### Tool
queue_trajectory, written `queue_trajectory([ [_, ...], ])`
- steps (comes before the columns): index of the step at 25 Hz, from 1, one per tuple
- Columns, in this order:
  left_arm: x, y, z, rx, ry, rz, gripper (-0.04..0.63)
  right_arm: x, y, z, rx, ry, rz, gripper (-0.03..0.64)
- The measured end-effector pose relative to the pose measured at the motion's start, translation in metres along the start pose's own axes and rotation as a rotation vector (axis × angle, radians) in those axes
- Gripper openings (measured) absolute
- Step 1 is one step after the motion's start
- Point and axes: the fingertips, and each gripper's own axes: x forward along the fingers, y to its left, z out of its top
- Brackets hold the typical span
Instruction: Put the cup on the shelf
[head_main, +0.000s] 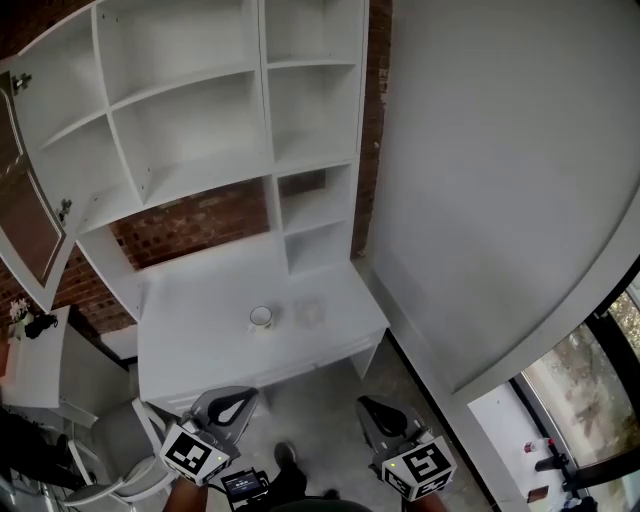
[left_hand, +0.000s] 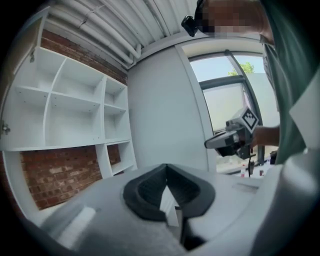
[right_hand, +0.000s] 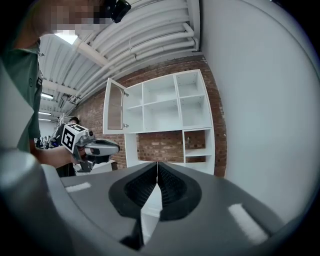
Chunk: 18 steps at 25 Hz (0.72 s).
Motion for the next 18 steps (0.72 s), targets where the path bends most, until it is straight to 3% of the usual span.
queue_trajectory([
  [8,0.051,0.058,-0.002,-0.004,-0.047,-0.080,0.002,0.055,-0.034,0.010,-0.015,0.013,-0.080,0.008],
  [13,0.067,0.111,-0.013,-0.002,-0.034,-0.095,0.002,0.107,-0.038,0.026,-0.010,0.014,-0.103,0.008],
  [18,0.073,0.159,-0.007,-0.025,-0.101,-0.111,0.002,0.157,-0.037,0.033,-0.027,0.040,-0.109,0.012],
])
